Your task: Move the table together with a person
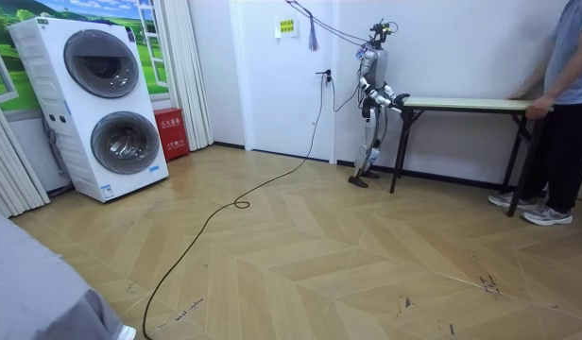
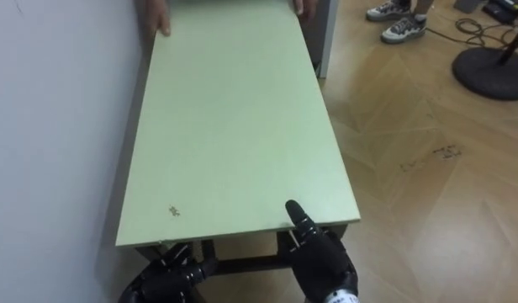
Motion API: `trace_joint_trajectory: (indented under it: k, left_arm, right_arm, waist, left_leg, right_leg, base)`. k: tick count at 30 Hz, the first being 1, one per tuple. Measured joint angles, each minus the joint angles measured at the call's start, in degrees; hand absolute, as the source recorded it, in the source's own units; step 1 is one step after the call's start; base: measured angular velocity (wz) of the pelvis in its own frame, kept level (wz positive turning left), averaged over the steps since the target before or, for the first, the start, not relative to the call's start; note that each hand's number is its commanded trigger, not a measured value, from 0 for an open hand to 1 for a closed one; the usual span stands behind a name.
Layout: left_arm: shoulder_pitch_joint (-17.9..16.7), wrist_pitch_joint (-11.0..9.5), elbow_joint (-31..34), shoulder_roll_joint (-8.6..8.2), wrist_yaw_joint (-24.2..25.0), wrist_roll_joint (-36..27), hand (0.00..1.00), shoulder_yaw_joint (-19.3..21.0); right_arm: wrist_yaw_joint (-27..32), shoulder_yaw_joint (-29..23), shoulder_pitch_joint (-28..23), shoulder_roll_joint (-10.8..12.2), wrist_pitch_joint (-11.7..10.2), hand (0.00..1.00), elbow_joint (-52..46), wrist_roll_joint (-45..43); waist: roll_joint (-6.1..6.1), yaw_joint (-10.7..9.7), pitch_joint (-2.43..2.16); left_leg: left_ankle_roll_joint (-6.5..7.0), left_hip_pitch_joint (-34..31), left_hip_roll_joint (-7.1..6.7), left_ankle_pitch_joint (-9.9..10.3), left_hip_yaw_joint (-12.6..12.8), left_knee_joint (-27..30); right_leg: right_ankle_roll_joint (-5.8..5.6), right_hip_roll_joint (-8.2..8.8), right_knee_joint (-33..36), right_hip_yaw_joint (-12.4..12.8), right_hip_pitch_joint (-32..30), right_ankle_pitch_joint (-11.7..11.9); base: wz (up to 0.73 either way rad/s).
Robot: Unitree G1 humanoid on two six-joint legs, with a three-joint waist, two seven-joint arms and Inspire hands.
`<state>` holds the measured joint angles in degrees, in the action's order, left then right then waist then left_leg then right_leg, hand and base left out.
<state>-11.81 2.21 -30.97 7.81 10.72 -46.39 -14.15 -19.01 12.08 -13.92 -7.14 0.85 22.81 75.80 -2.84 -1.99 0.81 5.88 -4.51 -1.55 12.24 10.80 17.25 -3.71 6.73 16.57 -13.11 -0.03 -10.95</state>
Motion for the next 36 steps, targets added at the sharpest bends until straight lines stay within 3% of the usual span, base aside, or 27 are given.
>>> trace_joint_trajectory:
  k: [10, 14, 18, 27, 32, 34, 36]
  left_arm:
    - [0.05, -0.64, -2.22, -0.09, 0.04, 15.07, 0.00, 1.11]
    - [-0.31, -2.52, -3.12, -0.07, -0.51, 18.54, 0.00, 1.31]
    - [-0.27, -4.63, -4.49, -0.01, -0.57, 21.94, 0.00, 1.57]
    - [1.86, -11.39, -14.31, -0.66, -1.25, 28.80, 0.00, 1.41]
    - [4.08, -12.72, -20.82, -0.96, -1.55, 31.12, 0.00, 1.39]
    - [4.12, -13.05, -22.56, -1.05, -1.70, 31.18, 0.00, 1.41]
    - [4.10, -13.51, -23.94, -1.37, -2.60, 32.57, 0.00, 1.54]
  right_arm:
    - [-5.90, -0.15, 0.43, -0.44, 0.39, 0.00, 7.31, -17.51]
    - [-6.78, -0.28, 1.37, -1.81, 0.04, 0.00, 13.87, -30.31]
    - [-8.04, -1.78, 1.55, -2.70, -0.66, 0.00, 18.45, -37.71]
    - [-8.53, -4.50, 3.75, -2.57, -5.67, 0.00, 31.26, -45.64]
    - [-5.20, -4.57, 3.78, -2.59, -6.48, 0.00, 33.30, -47.92]
    - [-4.17, -4.61, 3.74, -2.60, -6.53, 0.00, 35.11, -48.05]
    - [-2.63, -5.75, 3.81, -2.54, -6.54, 0.00, 37.09, -48.67]
  waist:
    - [0.24, 0.50, -0.02]
    - [0.88, 0.76, -0.02]
    - [1.78, 0.67, 0.00]
    - [2.02, 0.57, -0.06]
    - [2.22, 0.59, 0.00]
    - [2.61, 0.59, -0.52]
    - [2.71, 0.58, -0.52]
  left_leg:
    - [0.01, 0.22, 0.02, 0.06, -0.01, -0.01]
    - [-0.01, 0.10, 0.07, 0.07, -0.16, 0.17]
    - [-0.06, 0.16, 0.08, 0.10, -0.48, 0.23]
    - [-0.32, 0.29, 0.11, 0.36, -1.44, 0.61]
    - [-0.65, 1.24, 0.31, 0.43, -1.42, 0.05]
    - [-0.85, 1.38, 0.42, 0.56, -1.43, -0.04]
    - [-0.91, 1.43, 0.47, 0.58, -1.37, -0.31]
  right_leg:
    - [-0.02, 0.00, -0.06, -0.02, 0.31, -0.01]
    - [-0.02, 0.14, 0.01, -1.31, 0.21, -0.01]
    - [-0.02, 0.08, -0.02, -1.59, 0.67, -0.01]
    - [0.13, -0.29, -1.74, -2.86, 2.15, 0.09]
    - [0.13, -0.60, -2.14, -2.75, 2.93, 0.09]
    - [0.13, -0.78, -2.52, -2.73, 3.17, 0.09]
    - [0.13, -0.87, -2.89, -2.79, 3.31, 0.09]
  base:
    - [0.00]
    - [0.02]
    - [0.03]
    - [0.06]
    - [0.00]
    - [0.00]
    - [0.00]
